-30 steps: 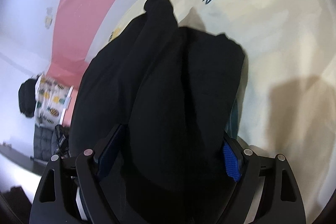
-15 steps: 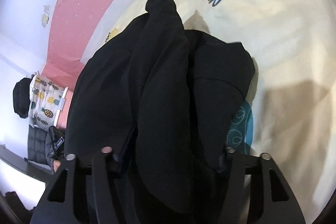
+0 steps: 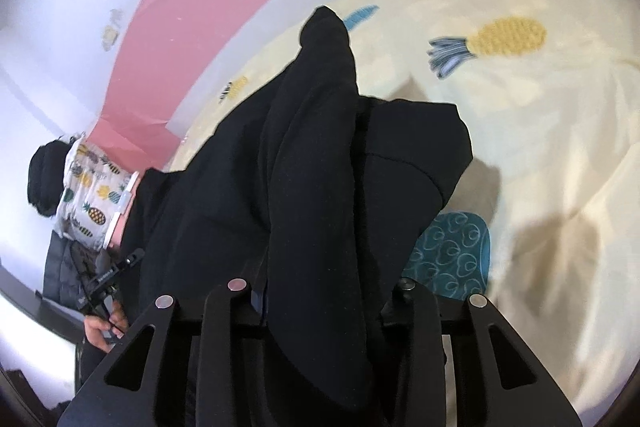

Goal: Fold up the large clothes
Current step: 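Lift the grasped edge and fold it over the coat with both grippers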

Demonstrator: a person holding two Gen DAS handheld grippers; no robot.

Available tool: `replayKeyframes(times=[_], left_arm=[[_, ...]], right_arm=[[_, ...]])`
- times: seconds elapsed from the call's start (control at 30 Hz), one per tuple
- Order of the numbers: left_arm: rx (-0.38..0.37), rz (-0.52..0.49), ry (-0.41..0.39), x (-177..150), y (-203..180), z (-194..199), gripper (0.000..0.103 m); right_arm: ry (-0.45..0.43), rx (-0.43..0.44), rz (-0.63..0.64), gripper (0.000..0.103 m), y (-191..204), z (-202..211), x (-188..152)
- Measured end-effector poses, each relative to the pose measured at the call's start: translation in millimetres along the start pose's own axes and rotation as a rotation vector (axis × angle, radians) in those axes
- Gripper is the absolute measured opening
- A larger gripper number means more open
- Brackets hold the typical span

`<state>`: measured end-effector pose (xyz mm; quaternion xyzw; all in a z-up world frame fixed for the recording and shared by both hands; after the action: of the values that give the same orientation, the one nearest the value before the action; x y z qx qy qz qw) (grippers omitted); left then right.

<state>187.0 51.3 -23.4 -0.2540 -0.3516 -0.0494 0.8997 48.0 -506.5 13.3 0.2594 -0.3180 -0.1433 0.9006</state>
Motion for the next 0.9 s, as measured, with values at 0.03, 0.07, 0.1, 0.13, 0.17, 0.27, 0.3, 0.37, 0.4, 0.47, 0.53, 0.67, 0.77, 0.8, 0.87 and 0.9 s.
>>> replayKeyframes(times=[0.03,0.07,0.1,0.13,0.17,0.27,0.3,0.37,0.4,0.47,0.53,0.67,0.77,0.8,0.87,0.9], left_arm=[[-0.005,-0.011,-0.01,2,-6,4,0.032],[-0.01,-0.022,-0.019,4,-10,9,0.032],[-0.016,-0.028,-0.028,6,-14,15,0.032],[-0.022,-0.032,-0.035,8,-16,18,0.032],[-0.028,-0.031,-0.041,9,-17,22,0.032],[-0.047,-0.031,-0.062,16,-17,31,0.032],[-0.051,-0.034,-0.067,18,-17,33,0.032],[-0.055,-0.037,-0.077,22,-18,38,0.032],[-0.055,-0.039,-0.083,23,-18,40,0.032],[-0.054,-0.04,-0.091,25,-19,42,0.032],[-0.053,-0.041,-0.099,31,-15,43,0.032],[-0.045,-0.047,-0.111,38,-10,46,0.032],[-0.035,-0.044,-0.119,45,-4,46,0.032],[-0.032,-0.041,-0.122,48,0,45,0.032],[-0.027,-0.034,-0.125,54,7,42,0.032],[-0.023,-0.031,-0.127,58,12,41,0.032]], right_arm=[[-0.005,0.004,0.006,0.035,1,4,2],[-0.013,0.009,0.012,0.035,5,9,2],[-0.02,0.014,0.015,0.035,7,13,2],[-0.025,0.018,0.017,0.035,6,17,1],[-0.032,0.021,0.019,0.035,9,20,1],[-0.049,0.033,0.031,0.035,17,27,2],[-0.052,0.035,0.034,0.035,19,27,1],[-0.059,0.038,0.047,0.035,24,27,2],[-0.062,0.04,0.051,0.035,26,27,3],[-0.066,0.043,0.059,0.035,29,25,4],[-0.069,0.048,0.065,0.035,33,23,7],[-0.068,0.056,0.08,0.035,41,13,15],[-0.066,0.061,0.097,0.035,49,6,21],[-0.063,0.062,0.104,0.035,53,2,23],[-0.06,0.067,0.113,0.035,59,-6,28],[-0.058,0.07,0.119,0.035,62,-10,31]])
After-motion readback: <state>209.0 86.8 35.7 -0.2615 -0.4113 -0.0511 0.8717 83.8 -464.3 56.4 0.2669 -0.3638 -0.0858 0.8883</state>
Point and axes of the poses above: each gripper's, at about its wrist camera, not at the fingertips, and z roughly against the way its jaws point, y to its left, x to its top, the point moved 3 cm from there along -z, roughly the way its jaws point, and after that the axes turned 5 degrees about -x, right-handed, at the moved point
